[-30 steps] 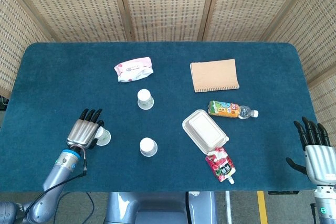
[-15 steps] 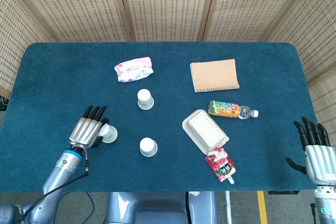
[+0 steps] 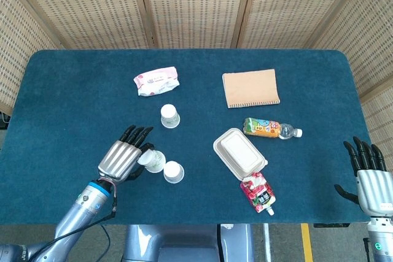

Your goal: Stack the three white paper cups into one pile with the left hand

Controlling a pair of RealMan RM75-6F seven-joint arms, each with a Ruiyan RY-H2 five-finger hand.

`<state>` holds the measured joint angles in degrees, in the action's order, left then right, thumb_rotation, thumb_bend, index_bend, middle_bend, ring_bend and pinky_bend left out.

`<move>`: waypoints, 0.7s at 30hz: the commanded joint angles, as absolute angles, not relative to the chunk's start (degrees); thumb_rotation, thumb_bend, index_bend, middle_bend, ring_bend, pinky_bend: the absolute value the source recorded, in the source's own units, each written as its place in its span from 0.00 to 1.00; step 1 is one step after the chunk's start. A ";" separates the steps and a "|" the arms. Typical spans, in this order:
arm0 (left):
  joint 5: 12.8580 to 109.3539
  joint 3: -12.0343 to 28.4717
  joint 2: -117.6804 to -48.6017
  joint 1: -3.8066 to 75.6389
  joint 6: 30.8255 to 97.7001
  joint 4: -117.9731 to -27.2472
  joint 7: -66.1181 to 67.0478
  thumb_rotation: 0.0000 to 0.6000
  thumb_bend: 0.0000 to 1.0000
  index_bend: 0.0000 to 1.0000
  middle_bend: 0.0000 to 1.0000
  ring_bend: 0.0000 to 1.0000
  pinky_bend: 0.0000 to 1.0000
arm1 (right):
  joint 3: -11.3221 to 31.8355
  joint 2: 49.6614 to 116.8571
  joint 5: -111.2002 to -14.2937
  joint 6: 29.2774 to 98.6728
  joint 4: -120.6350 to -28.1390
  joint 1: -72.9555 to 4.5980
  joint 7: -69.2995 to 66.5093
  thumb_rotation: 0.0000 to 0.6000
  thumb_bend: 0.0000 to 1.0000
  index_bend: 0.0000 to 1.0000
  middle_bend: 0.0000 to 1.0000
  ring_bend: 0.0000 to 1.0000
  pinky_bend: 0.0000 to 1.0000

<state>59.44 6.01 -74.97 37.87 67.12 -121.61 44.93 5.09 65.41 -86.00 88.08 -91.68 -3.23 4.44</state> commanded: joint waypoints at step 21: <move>50.00 6.04 -84.56 43.69 70.53 -120.94 55.28 1.00 0.33 0.12 0.00 0.00 0.00 | 5.09 65.41 -86.00 88.07 -91.68 -3.23 4.44 1.00 0.06 0.00 0.00 0.00 0.00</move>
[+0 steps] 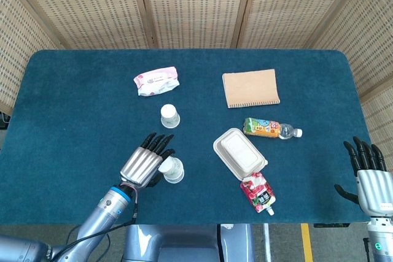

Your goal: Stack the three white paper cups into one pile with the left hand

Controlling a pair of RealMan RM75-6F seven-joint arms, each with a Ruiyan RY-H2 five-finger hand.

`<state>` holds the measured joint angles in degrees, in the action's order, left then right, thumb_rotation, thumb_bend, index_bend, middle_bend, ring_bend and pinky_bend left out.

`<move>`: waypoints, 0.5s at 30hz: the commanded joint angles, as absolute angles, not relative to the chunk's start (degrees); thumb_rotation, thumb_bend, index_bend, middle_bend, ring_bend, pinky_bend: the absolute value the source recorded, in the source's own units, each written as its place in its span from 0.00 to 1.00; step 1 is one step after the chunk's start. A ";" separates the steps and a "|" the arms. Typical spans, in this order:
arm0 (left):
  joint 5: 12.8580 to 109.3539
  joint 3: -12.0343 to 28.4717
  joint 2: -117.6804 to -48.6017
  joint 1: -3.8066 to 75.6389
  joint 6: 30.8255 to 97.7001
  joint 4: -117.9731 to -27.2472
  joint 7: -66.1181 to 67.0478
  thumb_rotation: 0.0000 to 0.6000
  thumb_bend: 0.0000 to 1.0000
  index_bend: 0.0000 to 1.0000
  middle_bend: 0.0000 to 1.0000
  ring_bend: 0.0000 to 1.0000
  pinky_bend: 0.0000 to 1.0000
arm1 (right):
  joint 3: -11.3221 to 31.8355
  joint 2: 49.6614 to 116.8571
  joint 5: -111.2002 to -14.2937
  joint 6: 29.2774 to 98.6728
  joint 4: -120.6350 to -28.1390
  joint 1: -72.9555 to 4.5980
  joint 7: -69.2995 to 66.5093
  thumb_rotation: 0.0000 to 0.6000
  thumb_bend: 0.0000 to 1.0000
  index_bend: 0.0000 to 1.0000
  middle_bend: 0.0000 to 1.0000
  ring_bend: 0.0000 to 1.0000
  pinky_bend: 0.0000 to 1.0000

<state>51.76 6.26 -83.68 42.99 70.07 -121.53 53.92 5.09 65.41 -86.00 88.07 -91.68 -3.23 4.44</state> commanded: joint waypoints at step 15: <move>49.70 9.33 -79.35 42.20 75.82 -120.18 50.90 1.00 0.32 0.11 0.00 0.00 0.00 | 5.10 65.41 -86.00 88.07 -91.68 -3.23 4.44 1.00 0.06 0.00 0.00 0.00 0.00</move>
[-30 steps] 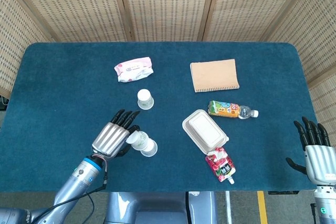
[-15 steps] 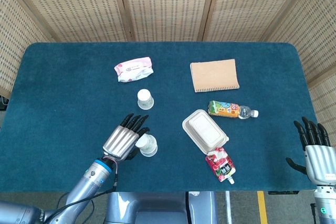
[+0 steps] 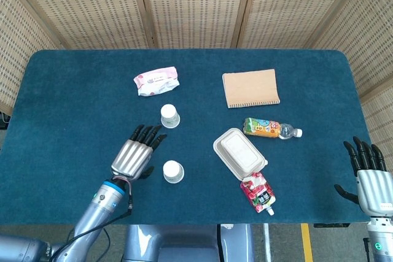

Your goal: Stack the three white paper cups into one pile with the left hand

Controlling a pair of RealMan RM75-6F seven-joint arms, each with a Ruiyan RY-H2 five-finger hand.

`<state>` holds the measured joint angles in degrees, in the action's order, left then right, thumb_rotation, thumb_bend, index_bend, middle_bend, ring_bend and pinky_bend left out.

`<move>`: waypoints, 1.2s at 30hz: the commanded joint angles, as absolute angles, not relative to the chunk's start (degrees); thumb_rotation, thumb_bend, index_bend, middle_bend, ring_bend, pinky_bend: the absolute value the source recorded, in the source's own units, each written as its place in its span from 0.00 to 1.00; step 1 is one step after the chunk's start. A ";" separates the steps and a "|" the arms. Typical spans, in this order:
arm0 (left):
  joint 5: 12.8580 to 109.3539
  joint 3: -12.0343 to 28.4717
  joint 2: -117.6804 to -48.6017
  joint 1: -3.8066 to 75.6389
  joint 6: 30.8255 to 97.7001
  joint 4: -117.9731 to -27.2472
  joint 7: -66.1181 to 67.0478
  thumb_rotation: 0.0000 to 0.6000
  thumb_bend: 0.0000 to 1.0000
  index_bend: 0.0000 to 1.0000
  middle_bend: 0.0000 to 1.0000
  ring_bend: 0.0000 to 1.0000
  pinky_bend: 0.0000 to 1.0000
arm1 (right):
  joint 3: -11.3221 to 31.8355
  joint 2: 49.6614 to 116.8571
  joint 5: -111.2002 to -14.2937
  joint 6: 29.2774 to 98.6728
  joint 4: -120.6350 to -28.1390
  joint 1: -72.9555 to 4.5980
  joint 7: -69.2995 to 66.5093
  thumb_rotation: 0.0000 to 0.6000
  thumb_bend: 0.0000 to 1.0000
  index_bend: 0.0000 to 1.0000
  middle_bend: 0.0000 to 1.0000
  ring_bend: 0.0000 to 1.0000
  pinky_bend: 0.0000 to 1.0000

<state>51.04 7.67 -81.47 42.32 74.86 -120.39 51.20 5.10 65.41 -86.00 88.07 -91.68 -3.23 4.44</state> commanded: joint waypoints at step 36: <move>20.00 19.11 -92.51 64.07 58.11 -81.67 54.85 1.00 0.24 0.20 0.00 0.00 0.00 | 5.10 65.41 -86.00 88.07 -91.68 -3.23 4.44 1.00 0.05 0.00 0.00 0.00 0.00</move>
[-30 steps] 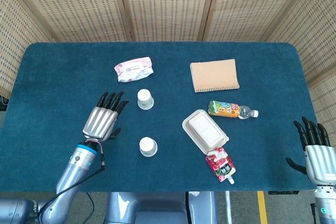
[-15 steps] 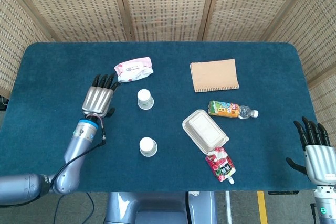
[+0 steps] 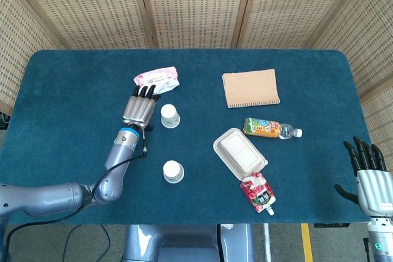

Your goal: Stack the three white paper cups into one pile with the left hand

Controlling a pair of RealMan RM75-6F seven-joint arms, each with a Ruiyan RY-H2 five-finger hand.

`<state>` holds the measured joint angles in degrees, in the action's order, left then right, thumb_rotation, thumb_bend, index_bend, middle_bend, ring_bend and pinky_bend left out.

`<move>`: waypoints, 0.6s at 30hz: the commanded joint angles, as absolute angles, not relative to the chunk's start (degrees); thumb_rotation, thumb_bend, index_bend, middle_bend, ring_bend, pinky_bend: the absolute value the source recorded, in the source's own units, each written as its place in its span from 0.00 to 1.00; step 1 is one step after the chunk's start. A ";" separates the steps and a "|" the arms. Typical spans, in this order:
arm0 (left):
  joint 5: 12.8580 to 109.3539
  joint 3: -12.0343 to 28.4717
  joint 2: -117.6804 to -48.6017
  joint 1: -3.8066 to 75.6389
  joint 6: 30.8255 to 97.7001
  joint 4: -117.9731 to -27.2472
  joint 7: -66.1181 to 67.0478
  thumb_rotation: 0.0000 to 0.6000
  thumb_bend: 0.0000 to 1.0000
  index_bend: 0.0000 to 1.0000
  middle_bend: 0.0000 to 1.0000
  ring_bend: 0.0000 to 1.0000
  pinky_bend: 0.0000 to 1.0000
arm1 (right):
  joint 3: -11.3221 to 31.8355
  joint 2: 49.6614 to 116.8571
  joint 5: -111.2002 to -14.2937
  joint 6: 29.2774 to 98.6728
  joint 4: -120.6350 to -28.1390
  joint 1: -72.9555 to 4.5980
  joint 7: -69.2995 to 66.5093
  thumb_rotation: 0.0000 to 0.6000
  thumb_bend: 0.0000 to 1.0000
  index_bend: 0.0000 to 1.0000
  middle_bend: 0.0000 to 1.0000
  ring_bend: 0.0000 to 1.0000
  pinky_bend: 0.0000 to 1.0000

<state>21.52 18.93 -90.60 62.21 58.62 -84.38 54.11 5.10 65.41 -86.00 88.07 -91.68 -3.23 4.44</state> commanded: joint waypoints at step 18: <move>14.46 18.41 -99.96 70.36 52.93 -67.59 57.03 1.00 0.24 0.22 0.00 0.00 0.00 | 5.10 65.41 -86.01 88.07 -91.68 -3.22 4.44 1.00 0.06 0.00 0.00 0.00 0.00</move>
